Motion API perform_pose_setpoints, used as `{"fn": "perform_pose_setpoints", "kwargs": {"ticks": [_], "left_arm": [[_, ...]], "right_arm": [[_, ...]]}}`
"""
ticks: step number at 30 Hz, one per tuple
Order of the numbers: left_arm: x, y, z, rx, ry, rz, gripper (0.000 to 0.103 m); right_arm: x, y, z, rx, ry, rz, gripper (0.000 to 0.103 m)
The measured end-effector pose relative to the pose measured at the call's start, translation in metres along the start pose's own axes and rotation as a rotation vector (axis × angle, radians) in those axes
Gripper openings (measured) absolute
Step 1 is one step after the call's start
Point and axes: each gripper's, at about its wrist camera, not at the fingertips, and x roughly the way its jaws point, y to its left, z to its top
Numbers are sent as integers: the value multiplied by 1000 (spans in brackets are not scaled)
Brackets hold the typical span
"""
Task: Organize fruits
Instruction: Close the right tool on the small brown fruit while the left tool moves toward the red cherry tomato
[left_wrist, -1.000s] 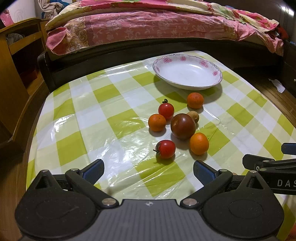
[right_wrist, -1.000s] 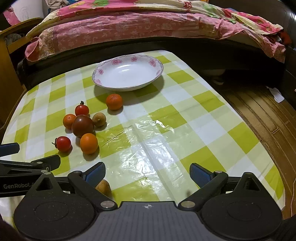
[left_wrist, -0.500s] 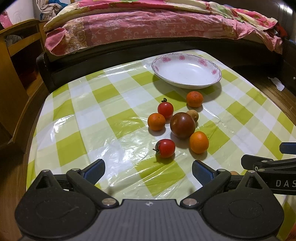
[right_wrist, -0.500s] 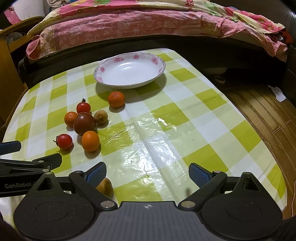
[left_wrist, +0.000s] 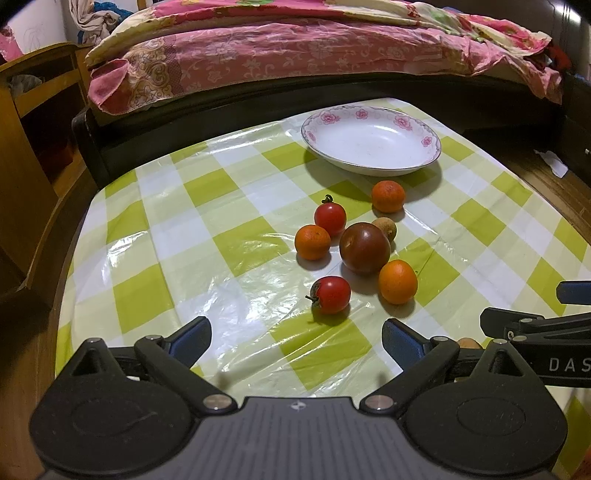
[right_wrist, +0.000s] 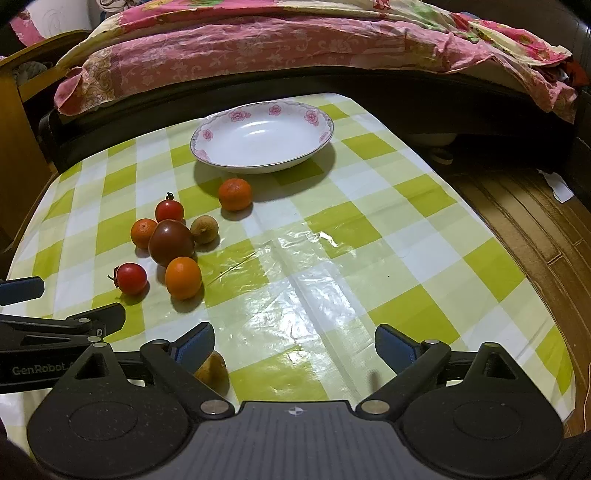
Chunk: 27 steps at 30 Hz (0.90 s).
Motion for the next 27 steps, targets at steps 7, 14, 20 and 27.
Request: {"fn": "perform_pose_setpoints", "kwargs": {"ticks": [7,14,20,27], "left_arm": [[1,0,0,3,0,4,103],[2,1,0,5,2,1,102],[3,2,-3,13,3,1,102],[4,3,-9,37,1,-19,98]], "right_arm": [[0,1,-1,-2,1,2,89],[2,4,-2,-11,9,8,87],[3,5,-2,-17,19,19,86],[6,8,-4,-28,36,38,83]]}}
